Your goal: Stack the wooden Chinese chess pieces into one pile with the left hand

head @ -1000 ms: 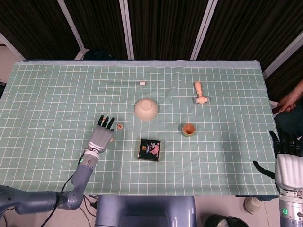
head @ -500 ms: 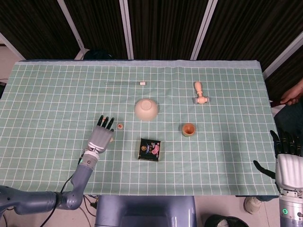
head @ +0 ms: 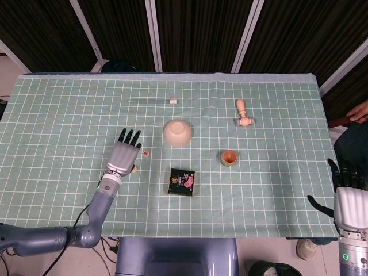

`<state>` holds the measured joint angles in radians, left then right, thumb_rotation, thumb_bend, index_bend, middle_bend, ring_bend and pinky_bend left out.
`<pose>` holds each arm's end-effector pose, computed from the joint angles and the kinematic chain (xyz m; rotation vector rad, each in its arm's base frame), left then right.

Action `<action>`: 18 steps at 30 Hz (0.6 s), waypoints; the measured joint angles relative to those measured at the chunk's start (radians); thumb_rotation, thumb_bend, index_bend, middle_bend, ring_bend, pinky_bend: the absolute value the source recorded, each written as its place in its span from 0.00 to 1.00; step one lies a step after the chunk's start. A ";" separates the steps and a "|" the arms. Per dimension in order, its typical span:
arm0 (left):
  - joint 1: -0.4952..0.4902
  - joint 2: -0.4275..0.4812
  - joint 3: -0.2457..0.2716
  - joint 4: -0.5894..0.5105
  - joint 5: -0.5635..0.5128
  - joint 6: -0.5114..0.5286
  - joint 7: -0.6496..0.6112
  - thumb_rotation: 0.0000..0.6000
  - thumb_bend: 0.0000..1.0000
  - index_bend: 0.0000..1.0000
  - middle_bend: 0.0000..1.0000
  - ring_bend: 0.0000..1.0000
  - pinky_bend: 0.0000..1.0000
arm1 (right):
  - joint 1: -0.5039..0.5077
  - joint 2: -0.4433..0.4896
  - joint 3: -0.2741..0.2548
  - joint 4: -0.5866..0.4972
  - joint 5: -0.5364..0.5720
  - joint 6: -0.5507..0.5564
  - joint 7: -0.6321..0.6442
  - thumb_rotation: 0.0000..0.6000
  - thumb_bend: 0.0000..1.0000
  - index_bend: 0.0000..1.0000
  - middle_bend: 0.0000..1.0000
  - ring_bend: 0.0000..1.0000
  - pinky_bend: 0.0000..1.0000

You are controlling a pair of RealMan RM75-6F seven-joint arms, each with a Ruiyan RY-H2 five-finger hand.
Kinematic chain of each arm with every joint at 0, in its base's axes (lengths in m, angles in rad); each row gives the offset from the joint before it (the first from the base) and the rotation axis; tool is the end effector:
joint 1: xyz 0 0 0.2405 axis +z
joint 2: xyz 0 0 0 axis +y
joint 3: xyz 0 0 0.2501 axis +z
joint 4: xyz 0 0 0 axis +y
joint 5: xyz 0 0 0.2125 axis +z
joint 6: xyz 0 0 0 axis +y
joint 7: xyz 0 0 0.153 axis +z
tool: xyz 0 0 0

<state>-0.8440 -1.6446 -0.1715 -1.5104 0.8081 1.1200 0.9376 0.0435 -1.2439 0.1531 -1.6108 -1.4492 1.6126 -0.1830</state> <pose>-0.1194 0.3520 -0.0374 -1.8492 -0.6202 -0.5981 -0.2966 -0.1946 0.1526 1.1940 -0.7553 0.9210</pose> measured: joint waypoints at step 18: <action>-0.072 -0.111 -0.051 0.259 0.013 -0.163 -0.193 1.00 0.21 0.41 0.00 0.00 0.00 | 0.000 0.004 0.005 -0.008 0.017 -0.011 0.012 1.00 0.23 0.09 0.01 0.00 0.00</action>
<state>-0.9158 -1.7553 -0.2225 -1.2517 0.8209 0.9570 0.7443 0.0439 -1.2396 0.1578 -1.6190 -1.4326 1.6021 -0.1711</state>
